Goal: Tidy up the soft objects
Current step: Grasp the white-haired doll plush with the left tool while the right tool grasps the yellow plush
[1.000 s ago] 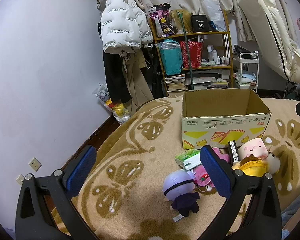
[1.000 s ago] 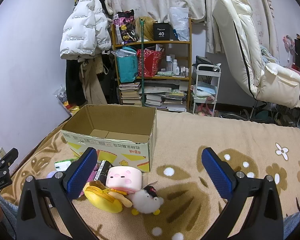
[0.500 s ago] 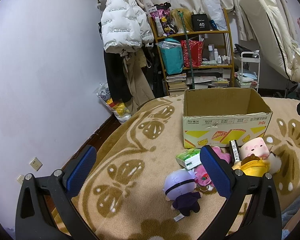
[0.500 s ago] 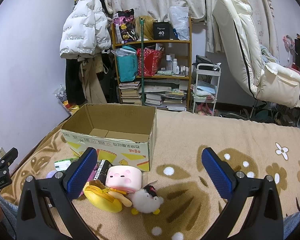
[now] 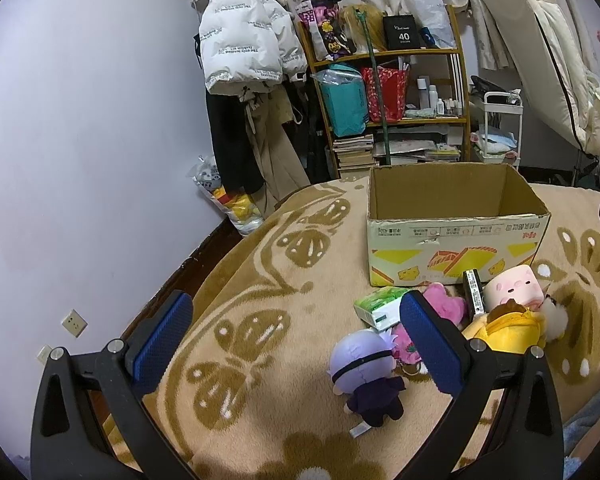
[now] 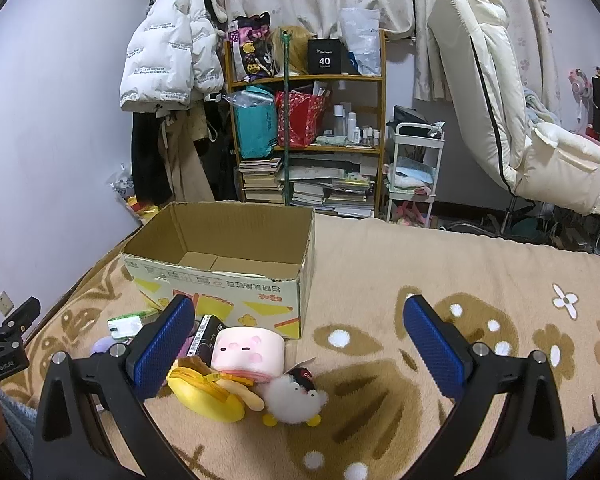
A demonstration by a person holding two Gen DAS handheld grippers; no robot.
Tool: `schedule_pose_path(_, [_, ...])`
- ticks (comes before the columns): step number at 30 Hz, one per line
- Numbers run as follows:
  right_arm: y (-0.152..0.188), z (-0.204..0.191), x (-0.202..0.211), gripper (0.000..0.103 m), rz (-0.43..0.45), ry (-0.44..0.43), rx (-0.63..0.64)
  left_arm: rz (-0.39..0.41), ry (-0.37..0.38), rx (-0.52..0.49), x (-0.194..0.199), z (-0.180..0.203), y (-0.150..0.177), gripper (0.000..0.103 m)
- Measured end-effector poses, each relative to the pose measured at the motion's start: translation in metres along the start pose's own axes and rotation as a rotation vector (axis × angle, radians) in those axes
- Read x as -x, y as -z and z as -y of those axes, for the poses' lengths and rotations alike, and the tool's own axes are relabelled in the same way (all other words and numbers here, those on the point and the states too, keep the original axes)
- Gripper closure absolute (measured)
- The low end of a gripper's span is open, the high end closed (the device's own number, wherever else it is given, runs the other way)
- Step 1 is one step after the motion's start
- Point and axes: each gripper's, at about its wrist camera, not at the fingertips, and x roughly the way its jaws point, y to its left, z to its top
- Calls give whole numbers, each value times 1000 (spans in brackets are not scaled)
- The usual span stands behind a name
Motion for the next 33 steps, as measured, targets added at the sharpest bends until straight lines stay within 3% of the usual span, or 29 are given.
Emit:
schedule_pose_path(3, [18, 1, -8, 0, -7, -30, 18, -41, 17, -6, -10, 3, 0, 1])
schedule_pose_path(16, [14, -24, -20, 0, -106, -88, 83, -232, 65, 2, -54, 9, 7, 1])
schedule_pose_path(33, [18, -52, -80, 0, -354, -129, 182, -485, 108, -13, -109, 22, 29, 1])
